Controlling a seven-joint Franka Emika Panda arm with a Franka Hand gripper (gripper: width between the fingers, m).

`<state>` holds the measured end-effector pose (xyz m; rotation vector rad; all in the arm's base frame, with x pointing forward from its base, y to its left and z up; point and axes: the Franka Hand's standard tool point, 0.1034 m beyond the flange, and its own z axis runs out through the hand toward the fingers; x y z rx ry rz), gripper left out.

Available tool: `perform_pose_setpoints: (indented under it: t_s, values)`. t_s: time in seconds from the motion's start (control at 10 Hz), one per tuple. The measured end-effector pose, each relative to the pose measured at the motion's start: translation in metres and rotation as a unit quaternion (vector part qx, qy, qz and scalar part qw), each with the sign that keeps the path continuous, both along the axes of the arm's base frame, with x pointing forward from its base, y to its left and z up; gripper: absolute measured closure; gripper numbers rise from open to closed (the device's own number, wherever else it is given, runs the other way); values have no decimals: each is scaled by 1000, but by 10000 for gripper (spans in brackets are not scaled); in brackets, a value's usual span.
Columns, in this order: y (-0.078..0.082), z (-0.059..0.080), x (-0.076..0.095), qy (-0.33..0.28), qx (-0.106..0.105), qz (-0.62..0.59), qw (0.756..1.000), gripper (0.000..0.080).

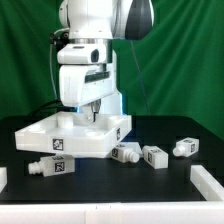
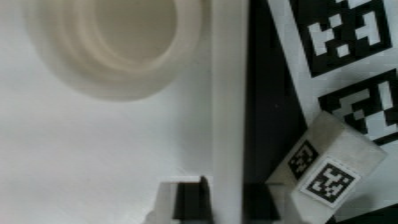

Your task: Assemble one leg

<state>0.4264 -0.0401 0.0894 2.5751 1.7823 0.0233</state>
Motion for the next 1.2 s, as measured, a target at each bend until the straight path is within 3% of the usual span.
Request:
perform_pose_setpoints:
  t_s: [0.3, 0.4, 0.9, 1.2]
  values:
    - [33, -21, 52, -3, 6, 67, 998, 744]
    - [43, -27, 56, -5, 6, 79, 997, 744]
    - [37, -31, 52, 1, 6, 76, 997, 744]
    - [44, -53, 51, 6, 8, 108, 994, 744]
